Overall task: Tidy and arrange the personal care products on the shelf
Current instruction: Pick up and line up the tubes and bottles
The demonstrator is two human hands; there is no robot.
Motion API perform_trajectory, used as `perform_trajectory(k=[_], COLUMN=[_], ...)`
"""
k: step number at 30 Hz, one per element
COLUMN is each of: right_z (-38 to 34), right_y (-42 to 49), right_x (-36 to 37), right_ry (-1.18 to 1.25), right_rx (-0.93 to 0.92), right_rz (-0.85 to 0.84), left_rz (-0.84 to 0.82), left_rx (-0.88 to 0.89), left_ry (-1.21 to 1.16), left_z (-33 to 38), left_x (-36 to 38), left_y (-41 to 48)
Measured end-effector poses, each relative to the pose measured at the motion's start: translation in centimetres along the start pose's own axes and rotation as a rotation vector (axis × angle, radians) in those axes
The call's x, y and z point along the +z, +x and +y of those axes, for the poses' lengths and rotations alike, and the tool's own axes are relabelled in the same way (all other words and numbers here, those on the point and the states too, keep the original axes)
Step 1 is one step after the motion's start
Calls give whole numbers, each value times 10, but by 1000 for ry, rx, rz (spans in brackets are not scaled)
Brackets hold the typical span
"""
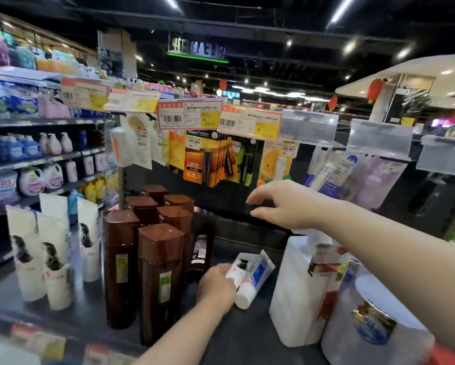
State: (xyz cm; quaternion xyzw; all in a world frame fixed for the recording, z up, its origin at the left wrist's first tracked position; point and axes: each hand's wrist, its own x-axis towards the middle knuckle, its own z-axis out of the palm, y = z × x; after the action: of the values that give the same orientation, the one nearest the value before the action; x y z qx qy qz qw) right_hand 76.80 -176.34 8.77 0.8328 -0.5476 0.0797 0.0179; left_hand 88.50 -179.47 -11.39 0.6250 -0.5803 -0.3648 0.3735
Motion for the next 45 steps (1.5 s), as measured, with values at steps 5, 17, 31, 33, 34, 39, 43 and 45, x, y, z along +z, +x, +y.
perform_trajectory(k=[5, 17, 31, 33, 34, 39, 43, 45], right_z=[-19, -33, -51, -58, -62, -83, -105, -116], right_y=[0, -8, -52, -59, -63, -95, -127, -144], right_x=[16, 135, 199, 199, 197, 184, 168, 155], right_ry=[31, 198, 1013, 1069, 1128, 1333, 1622, 1755], right_rx=[-49, 407, 873, 853, 835, 829, 690, 597], right_rz=[42, -225, 505, 598, 632, 774, 874, 873], left_rz=[13, -292, -284, -318, -342, -394, -486, -552], left_rx=[25, 83, 212, 213, 207, 192, 188, 185], left_ry=[18, 412, 75, -37, -91, -285, -347, -438], left_z=[-2, 2, -6, -6, -6, -10, -10, -8], left_x=[-7, -18, -32, -38, -41, -59, -79, -88], left_y=[-13, -25, -58, -66, -71, -100, -125, -139])
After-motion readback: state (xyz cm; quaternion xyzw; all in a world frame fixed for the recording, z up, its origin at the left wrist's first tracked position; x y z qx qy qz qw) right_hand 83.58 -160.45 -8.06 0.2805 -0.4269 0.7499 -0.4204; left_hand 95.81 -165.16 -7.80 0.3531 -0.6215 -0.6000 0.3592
